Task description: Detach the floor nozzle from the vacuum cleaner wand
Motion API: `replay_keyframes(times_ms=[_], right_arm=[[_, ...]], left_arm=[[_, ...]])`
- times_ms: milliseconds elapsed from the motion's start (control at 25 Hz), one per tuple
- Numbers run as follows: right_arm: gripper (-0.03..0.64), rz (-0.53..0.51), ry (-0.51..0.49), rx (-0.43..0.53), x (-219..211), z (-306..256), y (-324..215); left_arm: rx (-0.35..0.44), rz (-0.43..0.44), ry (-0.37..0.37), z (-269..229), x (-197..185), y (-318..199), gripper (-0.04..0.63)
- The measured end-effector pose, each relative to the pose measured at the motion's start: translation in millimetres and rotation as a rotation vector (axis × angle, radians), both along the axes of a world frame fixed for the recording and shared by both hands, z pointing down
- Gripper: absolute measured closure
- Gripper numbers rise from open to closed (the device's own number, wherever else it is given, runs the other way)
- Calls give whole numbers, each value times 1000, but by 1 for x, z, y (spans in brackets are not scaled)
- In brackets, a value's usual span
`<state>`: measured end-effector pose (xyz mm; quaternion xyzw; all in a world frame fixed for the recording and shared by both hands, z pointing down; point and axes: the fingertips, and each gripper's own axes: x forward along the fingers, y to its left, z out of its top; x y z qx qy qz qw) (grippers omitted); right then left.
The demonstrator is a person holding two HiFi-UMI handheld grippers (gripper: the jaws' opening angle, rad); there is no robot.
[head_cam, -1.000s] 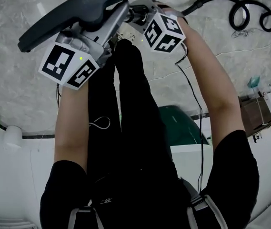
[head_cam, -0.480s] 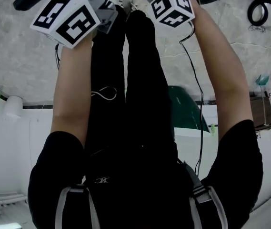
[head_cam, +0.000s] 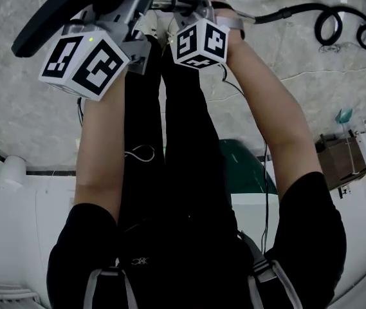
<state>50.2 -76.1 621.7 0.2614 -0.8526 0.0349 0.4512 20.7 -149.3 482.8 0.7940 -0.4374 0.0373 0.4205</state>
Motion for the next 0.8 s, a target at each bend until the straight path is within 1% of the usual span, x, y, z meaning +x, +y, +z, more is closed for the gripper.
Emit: replay_keyframes(times_ms=[80,120,160,200,240,320,400,440,480,520,560,600,640,720,760,800], right_arm=[[534,53,42,69,3,0,-12],[534,62,51,85,2,2,-14],[534,53,44,80,-1,4,-13],[534,23,21,50,-4,6,-10],[534,-28,-13,-4,-8,8,-3],[534,-176,-77,-154,-13,9,20],[534,-339,-115,-318,-14,6,42],[534,-412,-132,-398,-14,1,52],[534,-470,-150,-476,-14,-6,62],[534,-503,-165,-539,-16,-12,71],[534,-498,-166,-556,-18,-16,74],[534,-452,-145,-509,-19,-17,67],[534,-373,-99,-406,-18,-14,53],[535,-196,32,-157,-9,-7,17],[535,-131,95,-63,-4,-4,5],[535,-96,143,-6,-2,-2,-2]], left_arm=[[-98,-127,-63,8,-12,-6,477],[-142,-188,-96,12,-19,-6,477],[-164,-223,-116,14,-22,-6,477],[-157,-223,-120,14,-22,-5,479],[-128,-186,-112,12,-18,-4,480],[-50,-52,-78,6,-7,5,483],[51,87,-14,-4,1,14,483],[93,141,28,-11,2,18,483],[113,178,73,-16,2,22,483],[110,193,115,-20,-2,25,485],[91,182,146,-20,-7,25,485],[66,150,158,-19,-13,22,485],[36,100,153,-17,-18,16,485],[-49,-44,124,-8,-30,2,485],[-97,-121,112,-1,-38,-2,485],[-141,-186,111,6,-46,-3,485]])
